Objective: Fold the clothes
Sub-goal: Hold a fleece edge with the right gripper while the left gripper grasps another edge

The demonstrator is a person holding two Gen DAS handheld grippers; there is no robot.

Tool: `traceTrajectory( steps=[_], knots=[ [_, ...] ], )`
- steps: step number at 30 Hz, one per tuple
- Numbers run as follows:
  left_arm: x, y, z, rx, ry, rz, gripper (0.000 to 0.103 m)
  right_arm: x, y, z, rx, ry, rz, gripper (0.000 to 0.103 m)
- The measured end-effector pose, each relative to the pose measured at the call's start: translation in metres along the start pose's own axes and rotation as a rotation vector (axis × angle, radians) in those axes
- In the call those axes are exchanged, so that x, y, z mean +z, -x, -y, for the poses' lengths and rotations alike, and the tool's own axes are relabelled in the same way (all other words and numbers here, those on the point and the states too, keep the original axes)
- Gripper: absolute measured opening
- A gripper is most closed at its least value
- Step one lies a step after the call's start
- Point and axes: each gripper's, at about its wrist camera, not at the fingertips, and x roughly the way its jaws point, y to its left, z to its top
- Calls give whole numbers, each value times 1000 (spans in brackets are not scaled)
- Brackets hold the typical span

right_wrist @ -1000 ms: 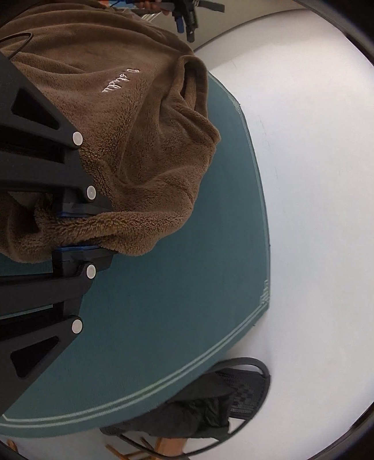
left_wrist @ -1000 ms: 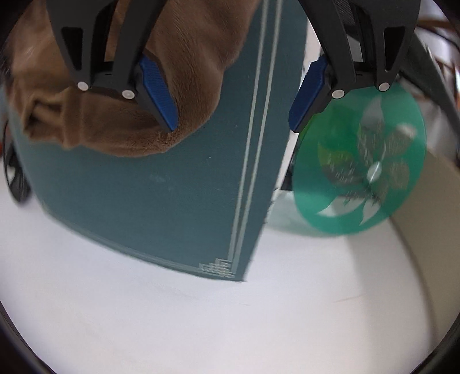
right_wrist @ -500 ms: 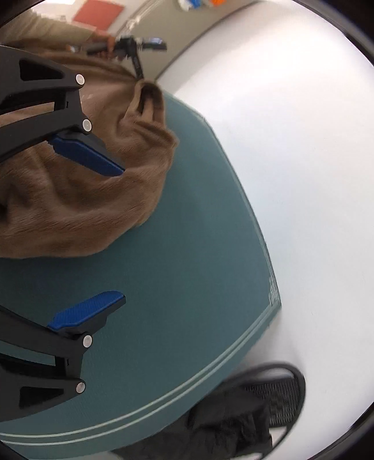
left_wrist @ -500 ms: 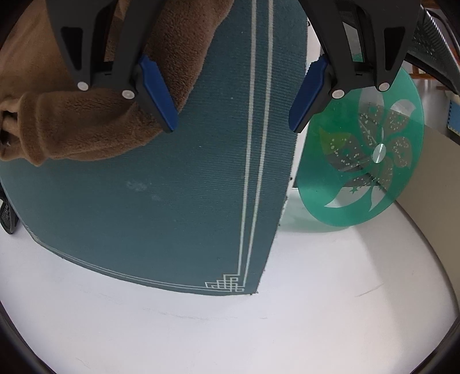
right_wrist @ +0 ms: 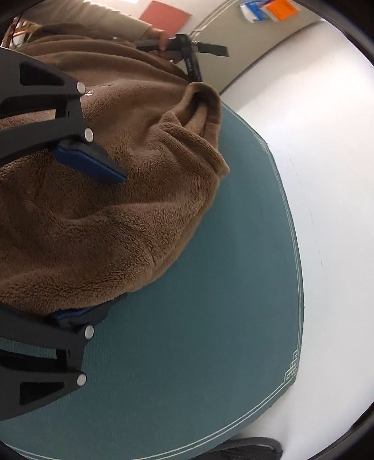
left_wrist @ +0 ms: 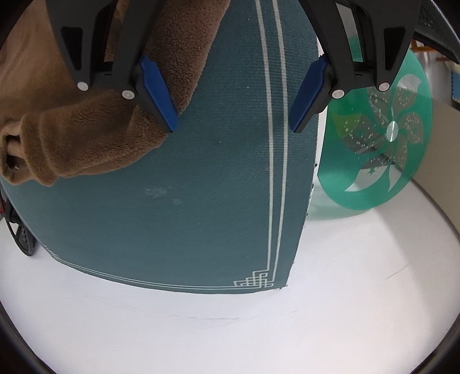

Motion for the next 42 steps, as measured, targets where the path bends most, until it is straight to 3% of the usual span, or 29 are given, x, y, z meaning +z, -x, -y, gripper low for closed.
traceTrajectory(
  steps=[2, 6, 9, 11, 15, 18, 21, 25, 27, 30, 34, 39, 42],
  knots=[
    [0, 3, 4, 10, -44, 22, 82, 0, 0, 0, 9, -15, 4, 71],
    [1, 6, 19, 90, -168, 63, 82, 9, -1, 6, -13, -21, 21, 55],
    [6, 11, 28, 183, -222, 124, 82, 8, -1, 3, -27, -12, 28, 54],
    [11, 13, 28, 195, -216, 151, 82, 6, -1, -2, -38, 1, 31, 54],
    [12, -2, 33, 73, -256, 50, 81, 6, -4, 2, -35, 1, 31, 54],
    [10, 1, 39, 26, -283, 47, 80, 6, -3, 3, -27, 0, 34, 54],
    [16, 7, 22, -98, -183, 9, 80, 9, -8, 15, -24, 7, 39, 56],
    [17, 24, 4, -304, -108, 25, 81, 15, -18, 20, -16, 6, 46, 58],
    [12, 26, 12, -348, -154, 8, 81, 15, -19, 21, -13, 5, 50, 58],
    [6, 13, 38, -287, -272, -52, 80, 17, -22, 19, -11, 1, 55, 58],
    [-1, 6, 46, -276, -300, -61, 70, 18, -23, 16, -20, 10, 59, 58],
    [0, 11, 55, -309, -298, -69, 31, 21, -27, 14, -23, 14, 56, 58],
    [-1, 18, 59, -280, -316, -58, 24, 18, -21, 15, -46, 45, 56, 57]
  ],
)
